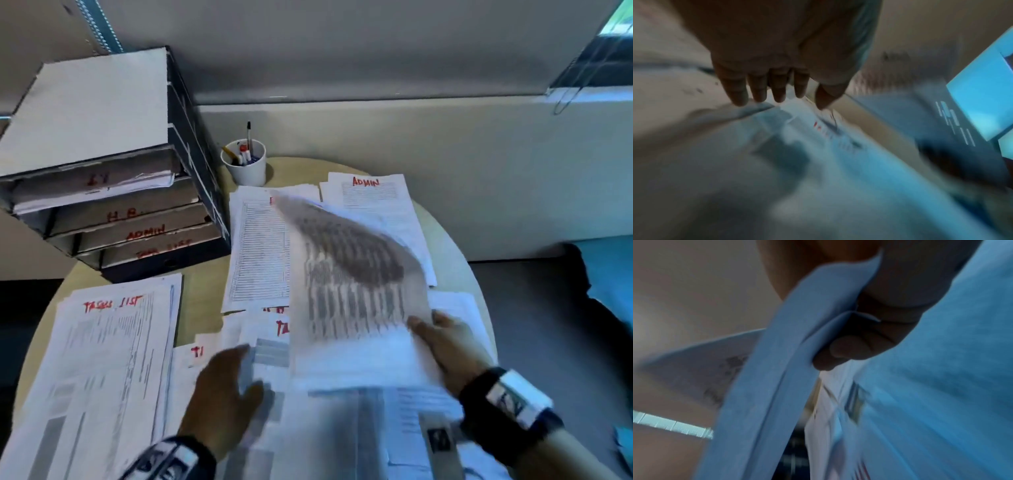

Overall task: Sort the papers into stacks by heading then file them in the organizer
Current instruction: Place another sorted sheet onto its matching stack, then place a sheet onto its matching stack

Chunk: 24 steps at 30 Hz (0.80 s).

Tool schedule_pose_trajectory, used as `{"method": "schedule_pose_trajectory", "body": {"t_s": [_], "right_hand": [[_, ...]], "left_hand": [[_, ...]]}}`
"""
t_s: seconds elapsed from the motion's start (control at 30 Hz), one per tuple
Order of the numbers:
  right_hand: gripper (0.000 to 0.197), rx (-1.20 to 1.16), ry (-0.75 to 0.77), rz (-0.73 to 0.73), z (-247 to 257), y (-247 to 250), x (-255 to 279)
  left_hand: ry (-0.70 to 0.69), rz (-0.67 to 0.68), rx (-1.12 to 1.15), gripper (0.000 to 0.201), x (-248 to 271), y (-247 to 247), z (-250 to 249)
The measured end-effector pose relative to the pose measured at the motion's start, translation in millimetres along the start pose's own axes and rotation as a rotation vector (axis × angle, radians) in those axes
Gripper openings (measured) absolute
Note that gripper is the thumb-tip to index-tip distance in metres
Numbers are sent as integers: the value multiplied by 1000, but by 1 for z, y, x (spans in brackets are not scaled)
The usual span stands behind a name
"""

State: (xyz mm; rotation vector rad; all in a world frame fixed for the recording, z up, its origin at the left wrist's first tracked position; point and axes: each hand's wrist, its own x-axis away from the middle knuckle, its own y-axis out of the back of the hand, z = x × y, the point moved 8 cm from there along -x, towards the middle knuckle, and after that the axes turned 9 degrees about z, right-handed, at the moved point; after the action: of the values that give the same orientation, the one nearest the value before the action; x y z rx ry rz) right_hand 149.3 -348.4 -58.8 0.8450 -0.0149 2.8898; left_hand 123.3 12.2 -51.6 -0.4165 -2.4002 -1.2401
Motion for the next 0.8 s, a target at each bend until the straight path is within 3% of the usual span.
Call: {"method": "schedule_pose_trajectory", "body": {"t_s": [0.07, 0.1, 0.17, 0.23, 0.37, 0.5, 0.6, 0.63, 0.73, 0.8], "right_hand": [[14, -136, -5, -28, 17, 13, -33], [11, -151, 10, -46, 30, 18, -48], [6, -109, 51, -80, 55, 24, -76], [9, 3, 65, -117, 72, 29, -101], [16, 592, 10, -198, 95, 33, -141], [41, 788, -92, -136, 90, 21, -165], [68, 945, -34, -289, 98, 21, -150], [68, 988, 27, -346, 104, 18, -135], [44, 1016, 323, -331, 100, -25, -65], [23, 1043, 513, -102, 68, -76, 1]], "left_hand": [[-3, 193, -381, 88, 7, -29, 13], [50, 311, -436, 92, 10, -41, 25], [140, 402, -473, 94, 10, -59, 57], [110, 309, -548, 92, 4, -74, 87], [94, 383, -585, 88, 23, -53, 57], [145, 416, -455, 85, 40, -57, 59], [140, 358, -414, 80, 51, -50, 54], [120, 323, -447, 77, 50, -44, 49], [46, 132, -495, 60, 39, -17, 31], [-31, 25, -412, 54, 22, 1, 18]]}}
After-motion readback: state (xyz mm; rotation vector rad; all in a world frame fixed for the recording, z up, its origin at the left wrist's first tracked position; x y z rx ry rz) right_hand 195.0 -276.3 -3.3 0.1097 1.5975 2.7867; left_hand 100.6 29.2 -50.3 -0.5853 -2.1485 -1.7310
